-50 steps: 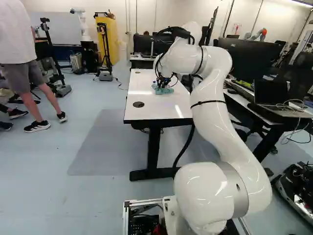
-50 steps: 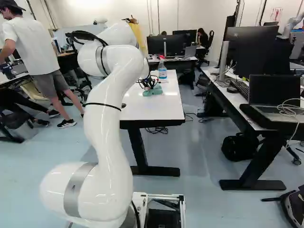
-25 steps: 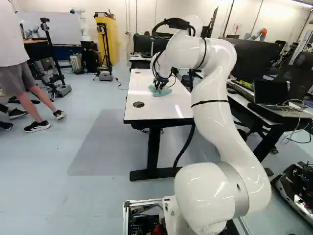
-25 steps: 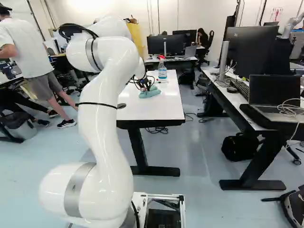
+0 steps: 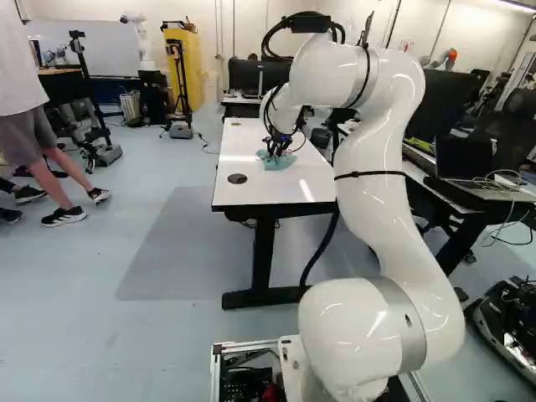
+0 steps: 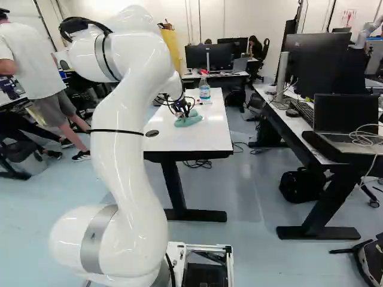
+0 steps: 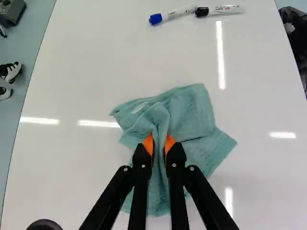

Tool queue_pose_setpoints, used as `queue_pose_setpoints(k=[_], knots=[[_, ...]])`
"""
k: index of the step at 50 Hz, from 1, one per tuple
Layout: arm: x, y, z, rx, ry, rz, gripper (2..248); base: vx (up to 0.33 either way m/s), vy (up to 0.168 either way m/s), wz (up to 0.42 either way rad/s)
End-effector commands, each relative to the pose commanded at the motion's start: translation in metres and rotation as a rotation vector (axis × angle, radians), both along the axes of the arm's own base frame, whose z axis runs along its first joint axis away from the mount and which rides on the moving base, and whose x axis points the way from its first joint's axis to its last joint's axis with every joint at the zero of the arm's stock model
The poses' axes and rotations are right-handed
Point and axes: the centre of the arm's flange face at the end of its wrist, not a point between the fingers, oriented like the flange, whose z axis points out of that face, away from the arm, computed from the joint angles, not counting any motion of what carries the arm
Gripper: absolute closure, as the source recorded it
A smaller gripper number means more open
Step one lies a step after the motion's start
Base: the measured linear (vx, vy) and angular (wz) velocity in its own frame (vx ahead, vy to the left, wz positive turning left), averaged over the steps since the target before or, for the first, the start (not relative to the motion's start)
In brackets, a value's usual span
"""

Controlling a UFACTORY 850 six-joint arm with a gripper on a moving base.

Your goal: Clean the table with the green towel

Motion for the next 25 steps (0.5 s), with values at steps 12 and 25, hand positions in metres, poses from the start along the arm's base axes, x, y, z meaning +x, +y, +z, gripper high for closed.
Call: queue_pose_setpoints(k=[12, 25], knots=[[-0.003, -0.021, 0.0, 0.0, 0.002, -0.03, 202, 0.0, 0.0, 0.0], [-0.003, -0.045, 0.0, 0.0, 0.001, -0.063, 202, 0.0, 0.0, 0.0]])
